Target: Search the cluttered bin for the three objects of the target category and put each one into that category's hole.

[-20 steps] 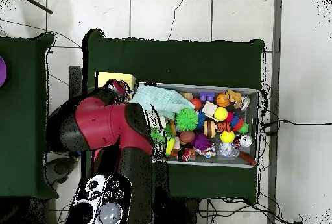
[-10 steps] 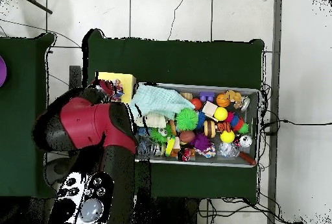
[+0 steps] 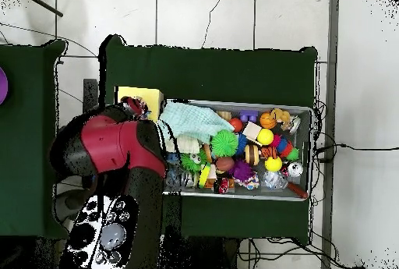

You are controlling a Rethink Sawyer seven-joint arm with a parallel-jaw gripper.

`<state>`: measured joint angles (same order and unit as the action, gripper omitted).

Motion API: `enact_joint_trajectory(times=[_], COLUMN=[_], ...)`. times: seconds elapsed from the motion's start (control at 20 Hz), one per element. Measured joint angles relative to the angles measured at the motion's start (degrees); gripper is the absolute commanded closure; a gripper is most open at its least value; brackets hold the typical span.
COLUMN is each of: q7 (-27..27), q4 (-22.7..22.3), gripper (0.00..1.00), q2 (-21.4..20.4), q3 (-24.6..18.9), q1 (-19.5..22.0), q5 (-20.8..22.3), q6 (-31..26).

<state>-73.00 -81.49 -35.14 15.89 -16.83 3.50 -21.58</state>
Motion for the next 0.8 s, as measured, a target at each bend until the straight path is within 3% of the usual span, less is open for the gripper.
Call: enact_joint_trajectory(times=[0.8], q7=[0.00], q4=[0.46], gripper=[1.00], q2=[3.36], q3=[0.12], q1=[2.42], q5=[-1.13], q6=[2.60])
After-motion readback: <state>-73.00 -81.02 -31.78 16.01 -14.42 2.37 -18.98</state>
